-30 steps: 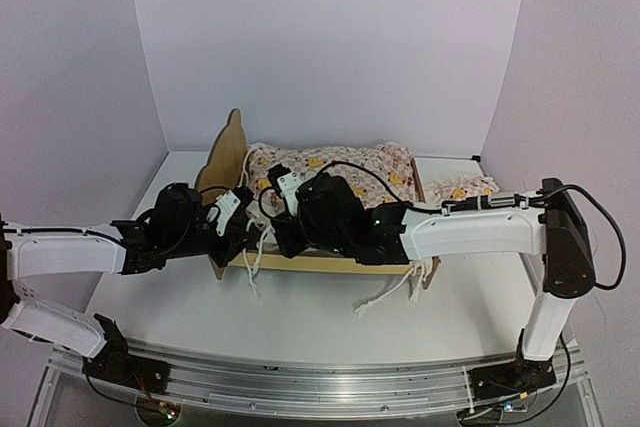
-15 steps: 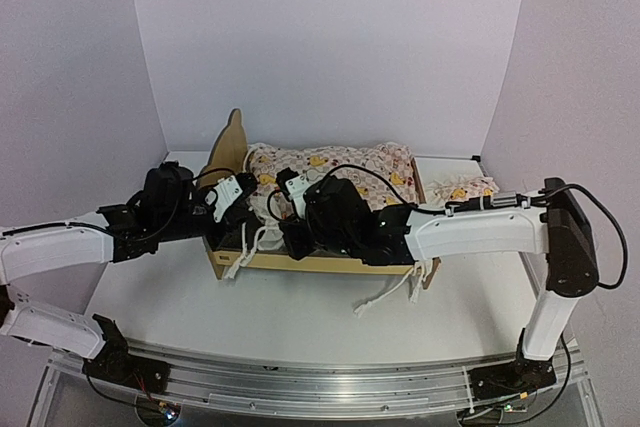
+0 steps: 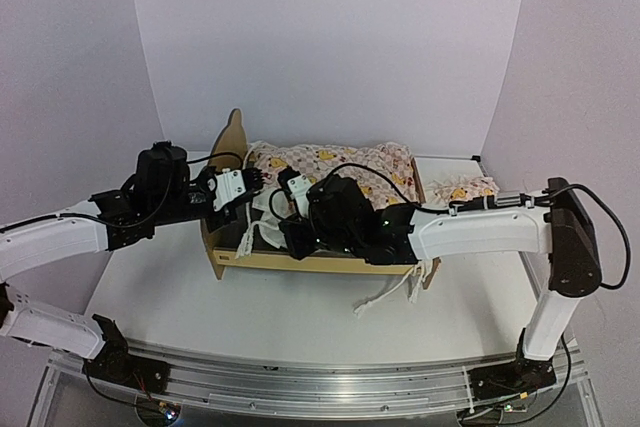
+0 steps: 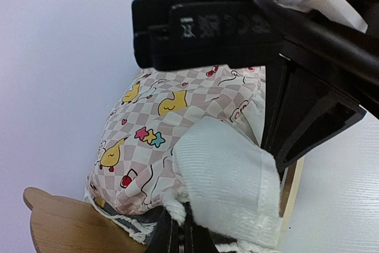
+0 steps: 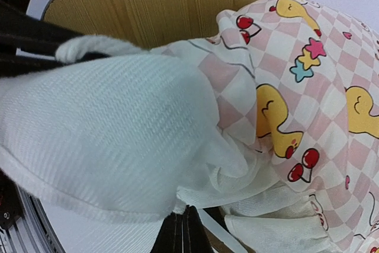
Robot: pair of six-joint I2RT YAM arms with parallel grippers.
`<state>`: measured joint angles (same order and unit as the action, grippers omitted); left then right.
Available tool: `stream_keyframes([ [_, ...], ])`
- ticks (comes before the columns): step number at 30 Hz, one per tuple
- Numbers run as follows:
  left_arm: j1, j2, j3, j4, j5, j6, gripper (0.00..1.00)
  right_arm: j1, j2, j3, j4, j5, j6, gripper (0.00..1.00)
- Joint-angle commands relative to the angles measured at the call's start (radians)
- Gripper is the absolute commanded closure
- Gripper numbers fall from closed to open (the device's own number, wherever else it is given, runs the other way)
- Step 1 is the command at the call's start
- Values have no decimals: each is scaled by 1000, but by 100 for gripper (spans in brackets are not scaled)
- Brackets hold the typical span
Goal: Set up the pet bed
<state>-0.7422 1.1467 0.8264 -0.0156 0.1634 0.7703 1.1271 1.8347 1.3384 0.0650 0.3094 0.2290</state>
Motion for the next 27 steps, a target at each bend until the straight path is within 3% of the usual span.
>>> stream_keyframes([
  [1,16,16,53,31,40,47,98,-9,-101,-34,24,-33,0,100],
  [7,78,63,5,168,88,132,98,-19,-163,-42,-18,-47,-25,100],
  [15,78,79,11,153,157,112,98,-18,-109,18,-26,-162,2,100],
  [23,78,54,70,-82,255,-79,98,-19,-154,50,-45,-424,8,100],
  [27,78,42,41,-118,256,-130,98,-18,-164,32,-46,-441,16,100],
])
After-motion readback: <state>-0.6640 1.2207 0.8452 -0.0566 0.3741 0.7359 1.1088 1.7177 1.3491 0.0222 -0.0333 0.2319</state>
